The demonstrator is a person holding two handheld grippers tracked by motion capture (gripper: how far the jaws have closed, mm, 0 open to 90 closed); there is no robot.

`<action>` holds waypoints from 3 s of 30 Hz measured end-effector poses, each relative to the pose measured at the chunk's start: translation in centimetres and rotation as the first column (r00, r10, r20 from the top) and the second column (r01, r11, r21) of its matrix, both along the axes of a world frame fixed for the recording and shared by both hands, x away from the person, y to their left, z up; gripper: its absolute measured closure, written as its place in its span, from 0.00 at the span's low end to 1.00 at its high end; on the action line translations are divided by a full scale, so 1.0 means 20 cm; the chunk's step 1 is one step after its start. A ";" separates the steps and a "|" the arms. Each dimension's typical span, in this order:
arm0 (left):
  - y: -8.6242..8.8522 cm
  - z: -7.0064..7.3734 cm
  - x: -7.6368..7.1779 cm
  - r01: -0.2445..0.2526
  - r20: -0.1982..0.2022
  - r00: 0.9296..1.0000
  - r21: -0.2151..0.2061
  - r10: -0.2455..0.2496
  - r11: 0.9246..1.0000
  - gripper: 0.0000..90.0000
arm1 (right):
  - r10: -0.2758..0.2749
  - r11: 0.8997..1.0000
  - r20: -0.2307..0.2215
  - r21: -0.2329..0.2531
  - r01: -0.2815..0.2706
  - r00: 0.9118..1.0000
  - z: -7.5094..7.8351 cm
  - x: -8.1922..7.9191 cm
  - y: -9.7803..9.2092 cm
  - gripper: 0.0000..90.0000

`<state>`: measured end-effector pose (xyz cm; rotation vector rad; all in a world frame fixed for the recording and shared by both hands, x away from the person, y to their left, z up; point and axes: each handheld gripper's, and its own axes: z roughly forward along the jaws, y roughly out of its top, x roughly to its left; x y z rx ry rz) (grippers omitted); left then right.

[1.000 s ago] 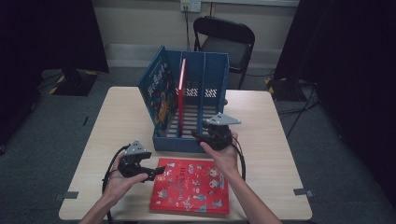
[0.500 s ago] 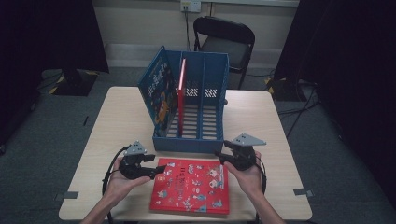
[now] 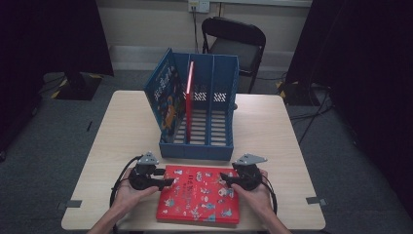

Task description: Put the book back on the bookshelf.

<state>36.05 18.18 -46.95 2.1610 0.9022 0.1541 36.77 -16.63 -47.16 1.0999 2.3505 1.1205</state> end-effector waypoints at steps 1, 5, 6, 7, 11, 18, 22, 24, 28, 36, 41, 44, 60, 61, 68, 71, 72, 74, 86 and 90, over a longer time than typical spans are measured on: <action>-0.01 0.00 0.00 0.006 0.020 1.000 0.027 -0.007 1.000 0.50 | 0.007 1.000 -0.002 -0.002 -0.007 1.000 -0.01 0.01 0.00 0.39; -0.02 0.00 -0.01 0.003 0.072 0.997 0.033 -0.005 0.999 0.55 | 0.013 1.000 -0.008 0.004 -0.013 1.000 -0.02 0.02 0.00 0.36; -0.02 0.00 -0.01 0.008 0.072 0.997 0.042 -0.011 0.999 0.59 | 0.015 1.000 -0.011 0.005 -0.015 1.000 -0.02 0.02 0.00 0.37; -0.02 0.00 -0.02 0.014 0.074 0.997 0.048 -0.017 0.999 0.58 | 0.019 1.000 -0.011 0.005 -0.019 1.000 -0.02 0.02 0.00 0.37; -0.01 -0.01 -0.01 0.009 0.058 0.998 0.018 -0.010 1.000 0.58 | 0.023 0.999 0.017 -0.033 -0.022 1.000 -0.01 -0.01 0.01 0.39; -0.03 -0.01 -0.01 0.008 0.059 0.998 0.003 -0.008 1.000 0.54 | 0.005 0.999 0.013 -0.036 -0.004 1.000 0.00 -0.04 -0.01 0.43; -0.03 -0.01 0.00 0.006 0.047 0.999 -0.010 -0.006 1.000 0.56 | -0.013 0.999 0.017 -0.052 0.014 1.000 0.00 -0.08 0.00 0.45; -0.03 -0.01 0.00 0.006 0.035 0.999 -0.015 -0.005 1.000 0.57 | -0.015 0.999 0.016 -0.050 0.015 1.000 0.00 -0.10 -0.01 0.46; -0.03 -0.01 -0.01 -0.004 0.023 1.000 -0.023 0.005 1.000 0.57 | -0.015 0.999 0.014 -0.050 0.015 1.000 0.01 -0.13 -0.03 0.49; -0.04 -0.01 0.00 -0.014 -0.001 1.000 -0.015 0.014 1.000 0.53 | -0.027 0.998 0.013 -0.051 0.027 1.000 0.01 -0.22 -0.05 0.51; -0.06 -0.02 0.00 -0.015 -0.003 1.000 -0.006 0.015 1.000 0.53 | -0.009 0.999 0.004 -0.050 0.009 1.000 0.02 -0.28 -0.07 0.56; -0.07 -0.02 0.00 -0.017 0.000 1.000 -0.008 0.017 1.000 0.53 | 0.000 0.999 0.003 -0.049 0.001 1.000 0.02 -0.31 -0.09 0.58; -0.07 -0.02 0.01 -0.039 0.001 0.999 -0.023 0.039 0.999 0.58 | 0.004 1.000 -0.059 -0.001 -0.004 0.998 0.01 -0.35 -0.16 0.42; -0.07 -0.02 0.02 -0.040 -0.003 0.999 -0.032 0.040 0.999 0.59 | -0.001 1.000 -0.059 -0.004 0.001 0.998 0.01 -0.35 -0.15 0.43; -0.09 -0.02 0.04 -0.046 -0.003 0.999 -0.049 0.046 0.998 0.64 | 0.010 1.000 -0.051 -0.006 -0.011 0.999 0.02 -0.39 -0.17 0.49; -0.10 -0.02 0.06 -0.042 -0.003 0.999 -0.042 0.042 0.998 0.65 | 0.020 1.000 -0.053 -0.013 -0.020 0.998 0.02 -0.40 -0.17 0.50; -0.10 -0.02 0.06 -0.048 -0.011 0.999 -0.051 0.048 0.998 0.66 | 0.025 1.000 -0.054 -0.014 -0.026 0.998 0.02 -0.40 -0.17 0.51; -0.10 -0.02 0.07 -0.047 -0.022 0.999 -0.071 0.046 0.996 0.67 | 0.036 0.999 -0.057 0.000 -0.036 0.998 0.03 -0.39 -0.18 0.53; -0.29 -0.01 0.16 -0.012 -0.030 0.999 -0.062 0.011 0.998 0.65 | 0.093 0.995 -0.057 0.040 -0.091 0.994 0.06 -0.20 -0.02 0.50; -0.35 0.00 0.19 0.001 -0.037 0.999 -0.059 -0.003 0.998 0.65 | 0.105 0.994 -0.052 0.049 -0.102 0.993 0.09 -0.13 0.00 0.52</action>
